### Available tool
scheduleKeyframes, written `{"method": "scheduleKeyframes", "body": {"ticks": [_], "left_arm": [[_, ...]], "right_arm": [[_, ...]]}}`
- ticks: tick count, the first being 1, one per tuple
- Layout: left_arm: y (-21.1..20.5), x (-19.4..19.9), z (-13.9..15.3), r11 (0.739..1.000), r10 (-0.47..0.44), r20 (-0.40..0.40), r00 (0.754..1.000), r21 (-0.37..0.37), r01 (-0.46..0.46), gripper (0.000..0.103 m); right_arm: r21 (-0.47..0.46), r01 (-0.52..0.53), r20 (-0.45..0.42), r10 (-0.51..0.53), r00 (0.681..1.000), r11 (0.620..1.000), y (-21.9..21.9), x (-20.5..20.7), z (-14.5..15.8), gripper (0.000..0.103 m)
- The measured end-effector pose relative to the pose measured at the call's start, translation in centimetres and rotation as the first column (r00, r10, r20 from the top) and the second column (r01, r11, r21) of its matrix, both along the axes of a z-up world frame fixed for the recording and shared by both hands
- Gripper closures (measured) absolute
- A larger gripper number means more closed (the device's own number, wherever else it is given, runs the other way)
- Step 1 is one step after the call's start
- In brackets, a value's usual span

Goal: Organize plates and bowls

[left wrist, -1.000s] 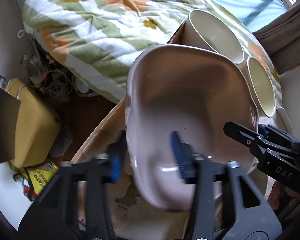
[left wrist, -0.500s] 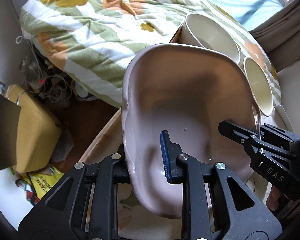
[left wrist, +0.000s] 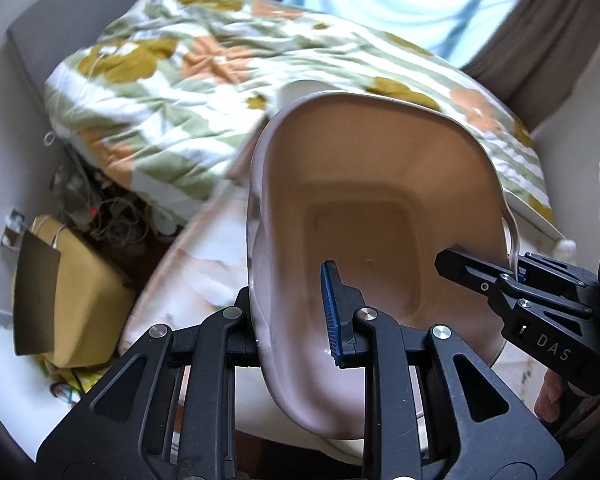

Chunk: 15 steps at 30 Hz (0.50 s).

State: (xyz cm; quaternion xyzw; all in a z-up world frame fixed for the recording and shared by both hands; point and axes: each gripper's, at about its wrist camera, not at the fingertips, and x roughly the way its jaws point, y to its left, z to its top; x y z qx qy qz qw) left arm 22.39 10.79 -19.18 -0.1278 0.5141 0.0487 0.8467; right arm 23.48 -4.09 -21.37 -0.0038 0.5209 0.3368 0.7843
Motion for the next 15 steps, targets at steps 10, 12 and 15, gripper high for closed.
{"method": "scheduleKeyframes", "body": {"ticks": [10,12,15], "left_arm": [[-14.9,-1.6,1.6,0.972,-0.232,0.020,0.973,-0.038,0.232,0.084],[-18.6,-2.0,1.0,0.958,-0.283,0.012,0.959,-0.040,0.283,0.084],[-22.6,-2.8,-0.3,0.941,-0.332,-0.005,0.943,-0.078,0.330,0.084]], "right_arm": [[0.001,0.246,0.021,-0.246,0.969,0.969,-14.3,-5.2,3.0,0.088],[-0.001,0.293,0.021,-0.293,0.956,0.956,-17.1,-6.1,2.9,0.088],[-0.017,0.346,0.016,-0.346,0.938,0.938,-21.0,-7.7,2.2,0.088]]}}
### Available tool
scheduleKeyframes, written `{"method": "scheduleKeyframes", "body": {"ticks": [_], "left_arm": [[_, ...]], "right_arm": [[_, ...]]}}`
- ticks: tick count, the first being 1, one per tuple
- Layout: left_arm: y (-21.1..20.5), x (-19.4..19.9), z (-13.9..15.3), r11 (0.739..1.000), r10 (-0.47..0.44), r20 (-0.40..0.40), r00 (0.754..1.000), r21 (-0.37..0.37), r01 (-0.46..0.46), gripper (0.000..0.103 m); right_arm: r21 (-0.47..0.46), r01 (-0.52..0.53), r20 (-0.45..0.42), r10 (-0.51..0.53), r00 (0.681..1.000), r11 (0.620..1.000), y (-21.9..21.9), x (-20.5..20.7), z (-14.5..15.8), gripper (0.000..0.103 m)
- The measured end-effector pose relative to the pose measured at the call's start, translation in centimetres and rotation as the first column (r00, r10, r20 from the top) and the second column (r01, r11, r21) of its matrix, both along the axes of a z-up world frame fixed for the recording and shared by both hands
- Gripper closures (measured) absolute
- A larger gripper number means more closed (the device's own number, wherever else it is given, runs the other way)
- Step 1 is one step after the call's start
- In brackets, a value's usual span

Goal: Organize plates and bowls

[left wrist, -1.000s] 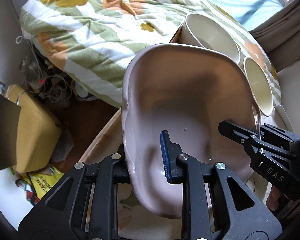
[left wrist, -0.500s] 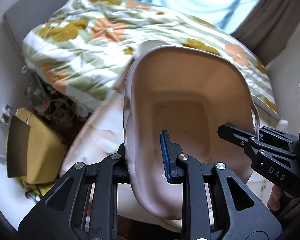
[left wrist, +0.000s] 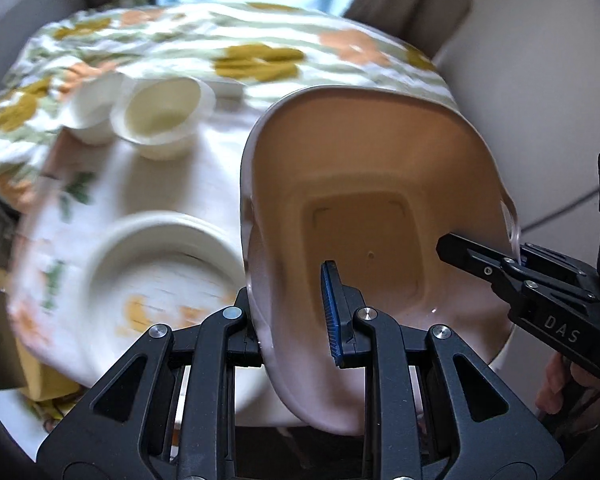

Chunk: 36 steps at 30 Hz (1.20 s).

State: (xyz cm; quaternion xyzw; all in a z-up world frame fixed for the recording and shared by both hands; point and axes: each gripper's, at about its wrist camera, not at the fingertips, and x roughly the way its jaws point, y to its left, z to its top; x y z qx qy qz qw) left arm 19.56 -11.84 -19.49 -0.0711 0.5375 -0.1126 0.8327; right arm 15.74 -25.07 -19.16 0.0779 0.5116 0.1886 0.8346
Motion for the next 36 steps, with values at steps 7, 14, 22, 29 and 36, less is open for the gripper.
{"method": "scheduleKeyframes", "body": {"ticks": [7,14,22,29,36], "left_arm": [[-7.8,0.1,-3.5,0.995,-0.100,-0.061,0.993,-0.026,0.098,0.084],[-11.3,0.8,-7.3,0.986,-0.167,-0.109,0.980,-0.004,0.167,0.084],[-12.6,1.2,-9.2,0.982,-0.178,-0.118,0.977,0.043,0.184,0.084],[-13.0,1.4,-9.8,0.976,-0.187,-0.121,0.975,0.087,0.198,0.084],[-13.6,1.5,-10.3,0.967,-0.204,-0.136,0.969,0.126,0.221,0.083]], "right_arm": [[-0.050,0.106,-0.051,-0.108,0.993,0.993,-7.7,-1.9,-2.8,0.088],[-0.044,0.176,-0.098,-0.179,0.979,0.983,-12.5,-1.9,-6.5,0.088],[-0.030,0.182,-0.120,-0.184,0.976,0.983,-14.0,-2.0,-9.0,0.088],[-0.008,0.193,-0.143,-0.192,0.971,0.981,-14.1,-1.7,-9.7,0.088],[0.017,0.236,-0.169,-0.230,0.958,0.972,-14.4,-1.8,-10.2,0.088]]}}
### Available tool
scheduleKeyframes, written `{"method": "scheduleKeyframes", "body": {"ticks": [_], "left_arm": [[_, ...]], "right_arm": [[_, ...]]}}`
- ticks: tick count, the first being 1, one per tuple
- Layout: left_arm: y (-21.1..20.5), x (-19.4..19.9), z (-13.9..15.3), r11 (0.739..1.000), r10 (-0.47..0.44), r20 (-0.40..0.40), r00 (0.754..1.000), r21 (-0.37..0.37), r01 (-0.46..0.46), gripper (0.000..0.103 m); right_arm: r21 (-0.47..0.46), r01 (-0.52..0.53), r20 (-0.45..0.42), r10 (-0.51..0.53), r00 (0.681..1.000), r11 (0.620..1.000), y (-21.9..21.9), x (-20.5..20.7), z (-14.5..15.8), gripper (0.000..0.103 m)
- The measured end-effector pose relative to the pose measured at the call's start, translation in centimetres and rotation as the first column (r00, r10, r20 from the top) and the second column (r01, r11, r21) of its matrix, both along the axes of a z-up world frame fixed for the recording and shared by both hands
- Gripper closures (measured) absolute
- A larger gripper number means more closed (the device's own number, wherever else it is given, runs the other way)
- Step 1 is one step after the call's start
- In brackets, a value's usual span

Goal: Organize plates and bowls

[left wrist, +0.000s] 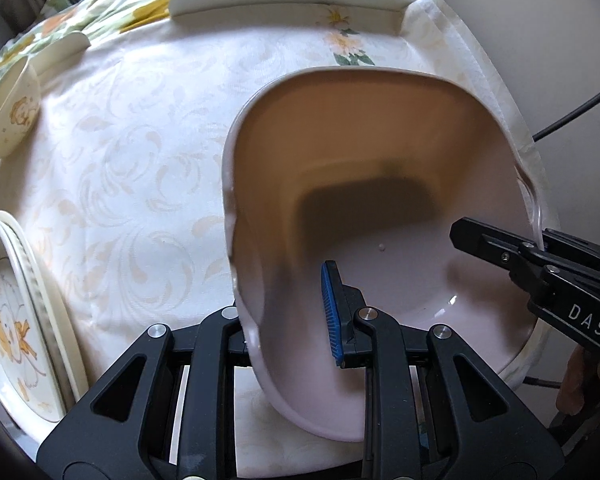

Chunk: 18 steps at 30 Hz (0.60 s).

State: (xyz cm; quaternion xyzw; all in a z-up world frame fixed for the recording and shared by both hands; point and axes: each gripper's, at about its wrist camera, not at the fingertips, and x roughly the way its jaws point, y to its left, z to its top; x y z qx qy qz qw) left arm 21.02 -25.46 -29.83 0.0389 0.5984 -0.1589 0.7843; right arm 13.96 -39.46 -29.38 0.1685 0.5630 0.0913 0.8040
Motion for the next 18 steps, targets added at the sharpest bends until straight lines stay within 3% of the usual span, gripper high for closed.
{"method": "scheduleKeyframes", "body": {"ticks": [2,4,6,10,12,13,14,18], "left_arm": [[-0.1,0.0,0.0,1.000,-0.007,0.000,1.000,0.000,0.007,0.083],[-0.1,0.0,-0.1,1.000,-0.011,0.001,1.000,0.001,0.011,0.083],[0.0,0.0,-0.1,1.000,-0.015,-0.003,1.000,-0.002,0.015,0.083],[-0.3,0.0,-0.1,1.000,-0.029,-0.008,1.000,0.006,0.029,0.079],[-0.4,-0.1,-0.1,0.999,-0.040,-0.009,0.999,0.007,0.040,0.061],[-0.5,-0.1,-0.1,0.999,-0.040,-0.005,0.999,0.014,0.040,0.032],[-0.5,-0.2,0.1,0.999,-0.036,0.008,0.999,0.017,0.036,0.017],[0.0,-0.2,0.5,0.999,-0.031,0.029,0.999,0.013,0.031,0.017]], "right_arm": [[0.010,0.016,-0.009,-0.016,1.000,1.000,-0.1,-0.1,-0.2,0.087],[0.025,0.042,-0.016,-0.042,0.999,0.999,-0.4,-0.2,-0.4,0.075],[0.051,0.071,-0.015,-0.070,0.997,0.996,-0.7,-0.3,-0.5,0.049],[0.093,0.100,-0.024,-0.099,0.995,0.991,-1.1,-0.4,-0.8,0.048],[0.097,0.110,-0.022,-0.108,0.994,0.989,-1.1,-0.4,-0.7,0.048],[0.101,0.113,-0.021,-0.111,0.994,0.988,-1.2,-0.4,-0.7,0.048],[0.107,0.118,-0.022,-0.116,0.993,0.987,-1.2,-0.4,-0.7,0.048],[0.135,0.140,-0.026,-0.138,0.990,0.981,-1.4,-0.6,-0.4,0.048]]}}
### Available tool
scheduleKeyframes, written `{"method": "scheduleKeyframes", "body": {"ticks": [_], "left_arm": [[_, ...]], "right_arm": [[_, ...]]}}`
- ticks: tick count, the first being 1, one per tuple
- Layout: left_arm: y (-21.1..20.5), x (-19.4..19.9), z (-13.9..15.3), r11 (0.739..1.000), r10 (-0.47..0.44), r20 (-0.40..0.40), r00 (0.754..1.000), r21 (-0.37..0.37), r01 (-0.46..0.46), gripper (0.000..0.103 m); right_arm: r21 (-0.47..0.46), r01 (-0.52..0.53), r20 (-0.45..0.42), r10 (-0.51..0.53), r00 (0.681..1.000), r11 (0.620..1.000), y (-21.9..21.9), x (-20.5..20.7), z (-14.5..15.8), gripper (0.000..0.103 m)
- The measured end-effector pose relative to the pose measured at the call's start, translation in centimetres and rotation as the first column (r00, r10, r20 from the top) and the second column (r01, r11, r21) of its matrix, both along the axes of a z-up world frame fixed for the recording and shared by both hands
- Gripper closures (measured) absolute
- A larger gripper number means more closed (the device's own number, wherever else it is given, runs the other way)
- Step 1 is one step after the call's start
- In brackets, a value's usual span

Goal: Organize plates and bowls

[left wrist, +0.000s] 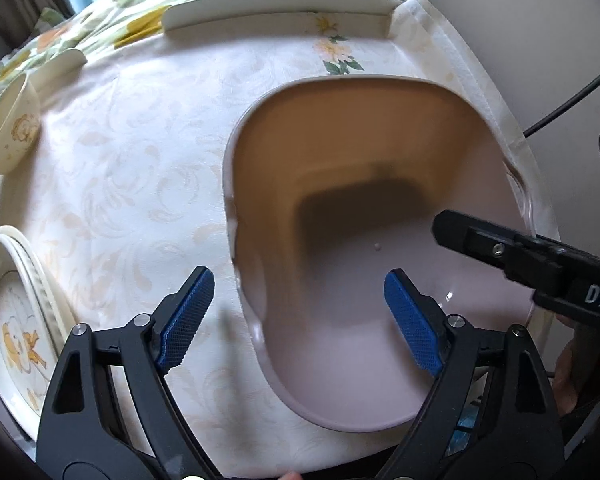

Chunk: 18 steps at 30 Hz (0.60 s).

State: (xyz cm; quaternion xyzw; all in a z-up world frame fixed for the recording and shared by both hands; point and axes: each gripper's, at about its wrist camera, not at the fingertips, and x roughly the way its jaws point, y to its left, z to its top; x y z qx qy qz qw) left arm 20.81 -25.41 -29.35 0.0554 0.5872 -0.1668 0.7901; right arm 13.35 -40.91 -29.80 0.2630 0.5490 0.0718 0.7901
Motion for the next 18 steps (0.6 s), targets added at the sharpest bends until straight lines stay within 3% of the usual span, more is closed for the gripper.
{"method": "scheduleKeyframes", "body": {"ticks": [8,11,14,16,17,18], "left_arm": [[2.0,-1.7,2.9,1.000,0.027,0.048,0.999,0.012,-0.028,0.017],[3.5,-3.3,5.5,0.999,0.048,0.090,0.995,0.005,-0.049,0.017],[5.7,-5.6,10.0,0.996,0.091,0.179,0.980,-0.040,-0.085,0.017],[7.3,-7.1,13.0,0.992,0.126,0.260,0.957,-0.061,-0.114,0.014],[8.1,-7.6,14.5,0.989,0.144,0.301,0.943,-0.070,-0.129,0.004],[8.9,-8.1,15.8,0.986,0.167,0.341,0.925,-0.079,-0.149,0.000]], "right_arm": [[-0.087,0.006,0.057,-0.001,0.998,0.996,0.1,-1.5,3.8,0.048],[-0.155,0.003,0.092,0.012,0.996,0.988,0.3,-2.7,6.2,0.048],[-0.202,-0.038,0.153,0.070,0.986,0.979,1.5,-3.7,9.2,0.048],[-0.218,-0.076,0.199,0.120,0.973,0.973,2.6,-4.1,11.2,0.032],[-0.226,-0.091,0.229,0.144,0.963,0.970,3.4,-4.1,12.2,0.006],[-0.233,-0.107,0.272,0.170,0.947,0.967,4.2,-4.1,13.3,0.000]]}}
